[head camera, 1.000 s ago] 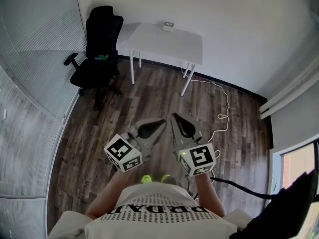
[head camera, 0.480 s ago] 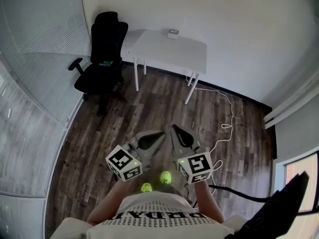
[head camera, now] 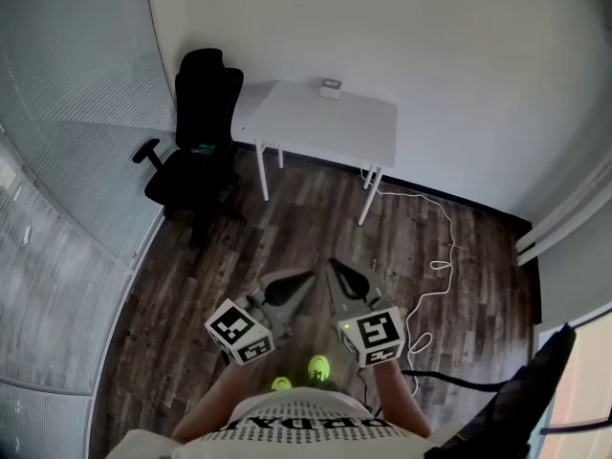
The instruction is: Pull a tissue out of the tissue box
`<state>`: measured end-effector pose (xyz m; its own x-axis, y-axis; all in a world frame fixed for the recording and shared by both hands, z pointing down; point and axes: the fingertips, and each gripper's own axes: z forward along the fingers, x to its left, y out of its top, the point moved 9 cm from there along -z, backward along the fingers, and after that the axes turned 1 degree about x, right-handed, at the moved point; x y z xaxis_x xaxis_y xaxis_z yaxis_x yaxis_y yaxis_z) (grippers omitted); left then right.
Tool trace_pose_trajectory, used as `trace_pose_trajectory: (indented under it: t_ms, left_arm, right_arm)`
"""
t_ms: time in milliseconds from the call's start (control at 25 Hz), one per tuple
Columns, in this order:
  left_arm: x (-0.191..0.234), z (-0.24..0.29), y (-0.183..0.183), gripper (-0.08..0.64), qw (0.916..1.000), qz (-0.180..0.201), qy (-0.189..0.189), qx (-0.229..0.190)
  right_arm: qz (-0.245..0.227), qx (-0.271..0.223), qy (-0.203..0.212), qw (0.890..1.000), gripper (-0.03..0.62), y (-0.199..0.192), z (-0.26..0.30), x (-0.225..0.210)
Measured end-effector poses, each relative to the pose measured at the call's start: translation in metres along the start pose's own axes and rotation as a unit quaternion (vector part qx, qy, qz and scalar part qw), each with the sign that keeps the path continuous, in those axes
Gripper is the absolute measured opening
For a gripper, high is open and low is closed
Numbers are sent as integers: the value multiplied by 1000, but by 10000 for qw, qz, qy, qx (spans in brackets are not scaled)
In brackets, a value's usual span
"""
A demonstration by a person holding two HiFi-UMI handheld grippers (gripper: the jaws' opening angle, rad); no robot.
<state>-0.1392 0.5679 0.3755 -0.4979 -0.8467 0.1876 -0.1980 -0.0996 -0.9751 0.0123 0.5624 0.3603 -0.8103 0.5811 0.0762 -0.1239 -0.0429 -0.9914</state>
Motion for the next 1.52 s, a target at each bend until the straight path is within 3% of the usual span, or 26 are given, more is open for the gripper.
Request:
trace_pose_trajectory:
  t_ms: [480,960,1520]
  left_arm:
    - [23,63,-7,-9,9996,-63,259,37]
    - [27,87,-18,-9,9987,-123,483,-78]
    - [41,99,-22,-9,9982,-58,593,7]
  right_arm:
    - [177,0,143,9997,11,-9,22,-79]
    - [39,-129,440,9989,9,-16,35,-100]
    - [253,-74,631,9977,10,-24,51,-119]
